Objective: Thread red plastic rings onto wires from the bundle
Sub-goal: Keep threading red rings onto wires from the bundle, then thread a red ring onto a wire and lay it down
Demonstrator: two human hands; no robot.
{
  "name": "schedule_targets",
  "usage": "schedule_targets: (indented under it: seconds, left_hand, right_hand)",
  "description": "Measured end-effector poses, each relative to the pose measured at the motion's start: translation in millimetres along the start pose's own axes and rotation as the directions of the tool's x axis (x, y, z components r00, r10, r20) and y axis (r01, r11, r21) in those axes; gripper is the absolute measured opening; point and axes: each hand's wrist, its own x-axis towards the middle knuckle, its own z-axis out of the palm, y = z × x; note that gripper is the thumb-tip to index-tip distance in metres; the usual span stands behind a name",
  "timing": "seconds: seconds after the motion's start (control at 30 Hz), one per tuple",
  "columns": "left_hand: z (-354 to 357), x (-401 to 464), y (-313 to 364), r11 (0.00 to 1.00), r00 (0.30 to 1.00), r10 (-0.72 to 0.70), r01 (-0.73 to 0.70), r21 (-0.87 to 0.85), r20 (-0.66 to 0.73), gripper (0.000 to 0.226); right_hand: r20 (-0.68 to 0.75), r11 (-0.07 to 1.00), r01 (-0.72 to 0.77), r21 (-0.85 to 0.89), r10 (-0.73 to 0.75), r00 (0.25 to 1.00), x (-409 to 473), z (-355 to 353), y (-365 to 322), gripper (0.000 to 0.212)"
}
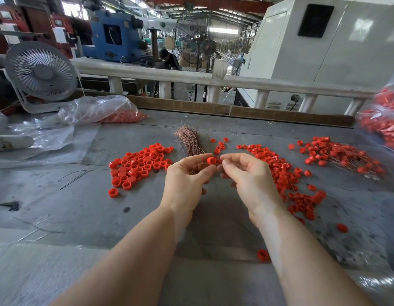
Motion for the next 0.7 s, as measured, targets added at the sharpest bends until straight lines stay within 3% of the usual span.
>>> schedule_targets:
  seconds: [0.13, 0.23, 0.4, 0.47, 0.53, 0.6, 0.7]
  left_hand:
    - [3, -2, 1, 0.983, 0.988, 0.133, -0.141, 0.117, 0.075, 0.030]
    - [5, -2, 0, 0.942, 0.974, 0.196, -0.220, 0.253, 0.115, 0.035]
    - [9, -2, -3, 0.898, 0.978, 0.178, -0.206, 0.389, 0.107, 0.026]
    - [9, -4, -1, 0.866, 0.965, 0.182, -0.247, 0.435, 0.186, 0.019]
    - [10, -8, 1, 0.838, 0.918, 0.144, -0.312, 0.449, 0.369, 0.016]
    - [11, -12, 4, 0.816, 0.832, 0.086, -0.374, 0.440, 0.547, 0.008]
    - [12, -18, 7, 0.807, 0.687, -0.024, -0.415, 0.421, 0.726, 0.017]
  right_hand:
    - [0.047, 0.999, 0.005, 0.045, -0.008, 0.999, -2, 2, -2, 0.003]
    - [0.017, 0.998, 0.013, 0.055, -0.014, 1.000, -2, 3, -2, 0.009]
    - [-0.169, 1.000, 0.020, 0.009, -0.018, 0.985, 4, -3, 2, 0.015]
    - [-0.264, 0.999, 0.030, 0.033, -0.020, 0.964, 7, -8, 2, 0.017]
    - [-0.338, 0.997, 0.036, 0.069, -0.010, 0.941, 10, -12, 2, 0.017]
    - [-0.388, 0.995, 0.032, 0.097, 0.008, 0.922, 11, -15, 2, 0.016]
    - [-0.427, 0.986, 0.028, 0.164, 0.045, 0.903, 12, -17, 3, 0.017]
